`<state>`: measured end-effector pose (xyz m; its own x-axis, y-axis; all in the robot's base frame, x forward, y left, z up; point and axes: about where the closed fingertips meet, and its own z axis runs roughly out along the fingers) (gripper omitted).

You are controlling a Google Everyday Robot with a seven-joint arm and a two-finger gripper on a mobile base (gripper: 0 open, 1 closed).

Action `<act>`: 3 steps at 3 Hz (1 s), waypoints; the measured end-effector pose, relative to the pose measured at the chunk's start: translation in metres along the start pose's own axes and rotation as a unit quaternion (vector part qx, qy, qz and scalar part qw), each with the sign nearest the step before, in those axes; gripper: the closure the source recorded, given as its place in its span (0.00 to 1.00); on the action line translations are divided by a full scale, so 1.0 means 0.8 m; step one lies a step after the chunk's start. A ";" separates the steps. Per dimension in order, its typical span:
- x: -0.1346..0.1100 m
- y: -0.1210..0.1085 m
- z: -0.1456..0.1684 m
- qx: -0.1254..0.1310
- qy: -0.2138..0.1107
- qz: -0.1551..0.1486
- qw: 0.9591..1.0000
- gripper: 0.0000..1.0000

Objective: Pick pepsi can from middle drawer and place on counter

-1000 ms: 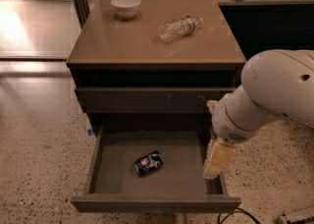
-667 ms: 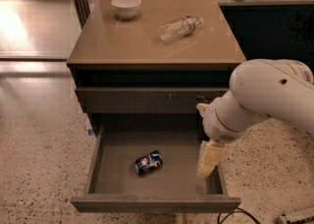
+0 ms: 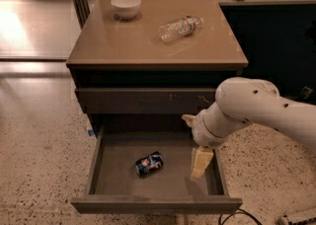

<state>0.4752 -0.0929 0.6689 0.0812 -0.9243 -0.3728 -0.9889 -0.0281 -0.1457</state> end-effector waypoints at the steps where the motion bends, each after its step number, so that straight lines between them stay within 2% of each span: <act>1: 0.007 0.002 0.078 0.017 0.003 -0.012 1.000 0.00; 3: 0.007 -0.009 0.093 0.024 -0.007 -0.022 0.999 0.00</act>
Offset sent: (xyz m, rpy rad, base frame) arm 0.0078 0.0278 -0.0846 -0.0052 -0.0725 -0.0150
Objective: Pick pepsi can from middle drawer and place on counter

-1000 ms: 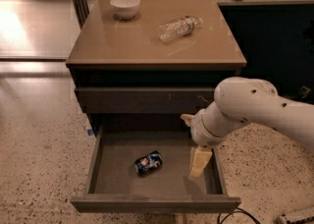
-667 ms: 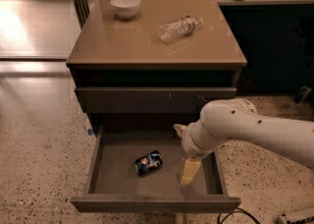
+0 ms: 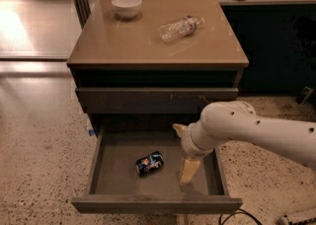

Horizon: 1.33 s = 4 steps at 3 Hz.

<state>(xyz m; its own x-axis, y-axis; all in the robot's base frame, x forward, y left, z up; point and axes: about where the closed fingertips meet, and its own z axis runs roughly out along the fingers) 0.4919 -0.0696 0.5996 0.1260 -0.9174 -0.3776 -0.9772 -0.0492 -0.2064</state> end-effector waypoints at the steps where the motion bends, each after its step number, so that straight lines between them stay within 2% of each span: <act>1: 0.003 -0.020 0.039 -0.001 -0.007 -0.016 1.000 0.00; 2: 0.002 -0.042 0.094 -0.011 -0.015 -0.035 0.999 0.00; 3: -0.005 -0.051 0.141 -0.029 -0.027 -0.049 0.998 0.00; 4: -0.004 -0.049 0.191 -0.047 -0.033 -0.050 0.997 0.00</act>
Offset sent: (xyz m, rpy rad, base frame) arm 0.0767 0.0523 -0.1032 0.0260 -0.0013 0.1294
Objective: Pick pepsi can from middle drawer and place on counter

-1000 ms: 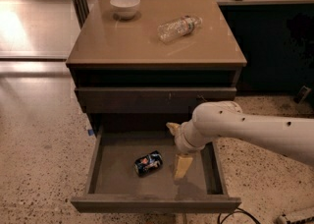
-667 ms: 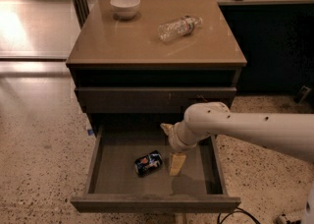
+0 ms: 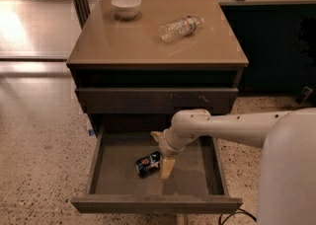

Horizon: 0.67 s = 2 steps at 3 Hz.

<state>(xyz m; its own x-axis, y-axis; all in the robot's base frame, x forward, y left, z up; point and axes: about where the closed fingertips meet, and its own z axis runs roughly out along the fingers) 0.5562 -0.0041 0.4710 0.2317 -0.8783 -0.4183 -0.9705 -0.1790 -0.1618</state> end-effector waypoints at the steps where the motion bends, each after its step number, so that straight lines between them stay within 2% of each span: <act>1: 0.003 0.004 0.034 -0.017 -0.005 0.004 1.000 0.00; 2: 0.004 0.007 0.044 -0.021 -0.009 0.006 1.000 0.00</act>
Offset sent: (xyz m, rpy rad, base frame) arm -0.0005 0.0087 -0.0237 0.0024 0.0316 0.0072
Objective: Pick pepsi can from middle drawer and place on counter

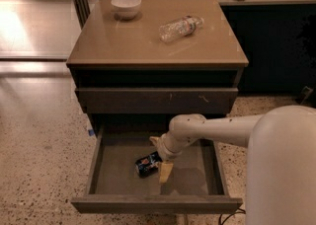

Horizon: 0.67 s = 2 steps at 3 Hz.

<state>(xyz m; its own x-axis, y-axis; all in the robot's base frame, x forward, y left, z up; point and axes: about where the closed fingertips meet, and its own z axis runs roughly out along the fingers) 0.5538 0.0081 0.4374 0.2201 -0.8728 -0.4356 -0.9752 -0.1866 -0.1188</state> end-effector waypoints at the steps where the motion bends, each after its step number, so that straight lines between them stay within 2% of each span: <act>1: 0.000 0.003 0.008 -0.002 -0.007 0.002 1.000 0.00; 2: -0.019 -0.007 0.041 -0.010 -0.024 -0.019 0.999 0.00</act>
Offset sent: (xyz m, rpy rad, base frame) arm 0.0149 0.0630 -0.0422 0.0838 0.0049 0.1108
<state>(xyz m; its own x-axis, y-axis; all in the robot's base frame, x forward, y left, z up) 0.5570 0.0372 0.4157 0.2579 -0.8420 -0.4738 -0.9661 -0.2292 -0.1187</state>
